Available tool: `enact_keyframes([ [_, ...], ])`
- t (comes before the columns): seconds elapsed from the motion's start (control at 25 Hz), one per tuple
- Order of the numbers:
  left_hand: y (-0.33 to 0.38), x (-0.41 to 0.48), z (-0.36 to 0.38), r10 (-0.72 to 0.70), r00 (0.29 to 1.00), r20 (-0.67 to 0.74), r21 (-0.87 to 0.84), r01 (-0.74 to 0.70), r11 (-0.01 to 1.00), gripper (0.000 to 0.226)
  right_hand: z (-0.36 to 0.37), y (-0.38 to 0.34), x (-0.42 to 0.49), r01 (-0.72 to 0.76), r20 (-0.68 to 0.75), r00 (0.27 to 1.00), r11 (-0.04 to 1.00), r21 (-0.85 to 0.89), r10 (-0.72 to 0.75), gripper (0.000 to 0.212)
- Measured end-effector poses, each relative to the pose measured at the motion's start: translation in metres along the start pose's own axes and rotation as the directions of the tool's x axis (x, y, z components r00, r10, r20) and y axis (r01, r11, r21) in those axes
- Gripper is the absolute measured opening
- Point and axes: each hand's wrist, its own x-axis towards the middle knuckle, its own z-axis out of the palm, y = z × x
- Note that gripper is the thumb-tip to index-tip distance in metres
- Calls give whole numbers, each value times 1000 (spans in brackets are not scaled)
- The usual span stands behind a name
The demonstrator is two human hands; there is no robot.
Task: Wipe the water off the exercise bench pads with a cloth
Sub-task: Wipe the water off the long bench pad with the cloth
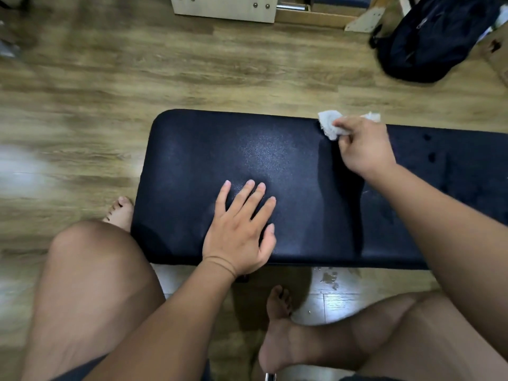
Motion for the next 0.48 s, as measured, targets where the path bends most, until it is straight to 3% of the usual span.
enact_keyframes([
  [0.16,1,0,-1,-8,1000,4,14,7,1000,47,-9,-4,-93,126,-36,992,991,37,-125,26],
  [0.36,2,1,0,-9,1000,3,27,9,1000,47,-21,-13,-215,142,22,989,983,115,-146,41],
  [0.48,1,0,0,-10,1000,-5,24,11,1000,47,-15,-9,-230,161,32,986,981,105,-165,44],
])
